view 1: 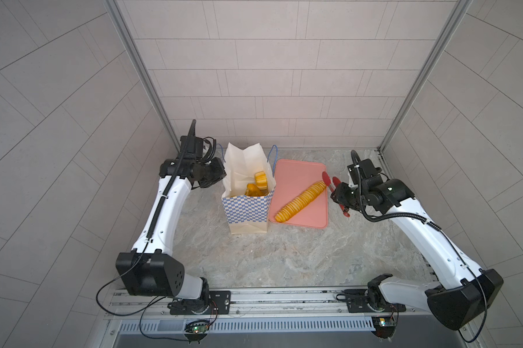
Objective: Pack bread into a paper bag
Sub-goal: Rotate the bread on the tray.
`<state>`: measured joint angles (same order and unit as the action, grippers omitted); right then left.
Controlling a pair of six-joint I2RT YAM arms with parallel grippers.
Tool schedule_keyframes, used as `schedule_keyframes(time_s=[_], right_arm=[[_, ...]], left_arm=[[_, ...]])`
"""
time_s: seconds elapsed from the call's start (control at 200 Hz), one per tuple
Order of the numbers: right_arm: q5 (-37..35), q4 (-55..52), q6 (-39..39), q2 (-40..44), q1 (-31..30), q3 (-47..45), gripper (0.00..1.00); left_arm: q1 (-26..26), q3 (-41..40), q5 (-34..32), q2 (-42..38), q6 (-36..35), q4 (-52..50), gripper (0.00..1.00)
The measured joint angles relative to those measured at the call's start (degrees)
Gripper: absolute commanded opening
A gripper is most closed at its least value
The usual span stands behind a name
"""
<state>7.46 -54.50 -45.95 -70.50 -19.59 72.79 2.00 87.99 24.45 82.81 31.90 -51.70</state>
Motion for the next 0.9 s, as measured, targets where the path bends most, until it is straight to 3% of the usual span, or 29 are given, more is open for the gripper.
schedule_keyframes(time_s=[0.901], right_arm=[[7.13,11.67,-9.81,-12.9,2.91,-4.46,0.56]], left_arm=[[0.0,-1.44,0.09,-0.9,0.0,0.96,0.0]])
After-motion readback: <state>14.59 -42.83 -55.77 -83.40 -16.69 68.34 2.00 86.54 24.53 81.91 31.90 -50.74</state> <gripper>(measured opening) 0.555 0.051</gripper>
